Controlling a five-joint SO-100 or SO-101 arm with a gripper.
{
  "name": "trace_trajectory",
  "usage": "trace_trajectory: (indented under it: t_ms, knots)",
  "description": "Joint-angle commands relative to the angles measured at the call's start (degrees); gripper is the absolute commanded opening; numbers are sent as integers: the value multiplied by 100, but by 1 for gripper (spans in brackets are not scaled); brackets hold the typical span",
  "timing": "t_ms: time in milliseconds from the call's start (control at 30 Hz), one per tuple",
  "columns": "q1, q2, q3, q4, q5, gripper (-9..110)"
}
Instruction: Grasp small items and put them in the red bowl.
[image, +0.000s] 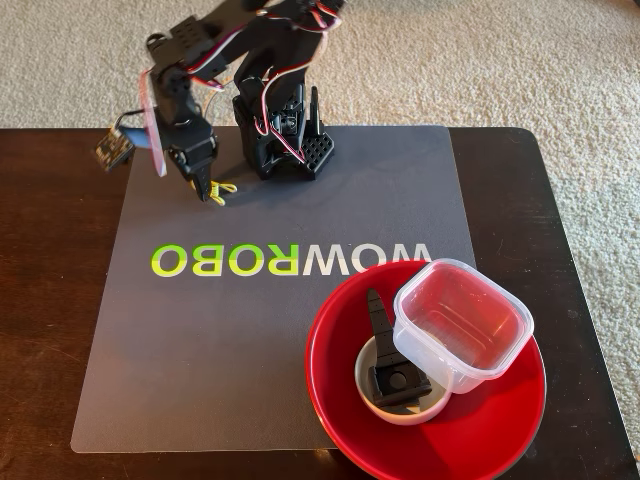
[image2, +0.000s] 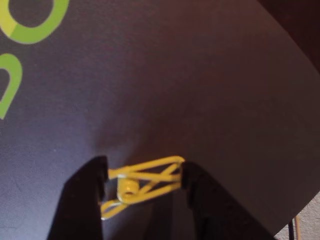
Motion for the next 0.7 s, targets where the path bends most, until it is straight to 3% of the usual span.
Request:
trace_trajectory:
  t_ms: [0,367,667]
  knots:
    - [281,369,149,26,44,20]
    - [1547,510,123,149,-633,21]
    - [1195,633,343,97,-1907,21]
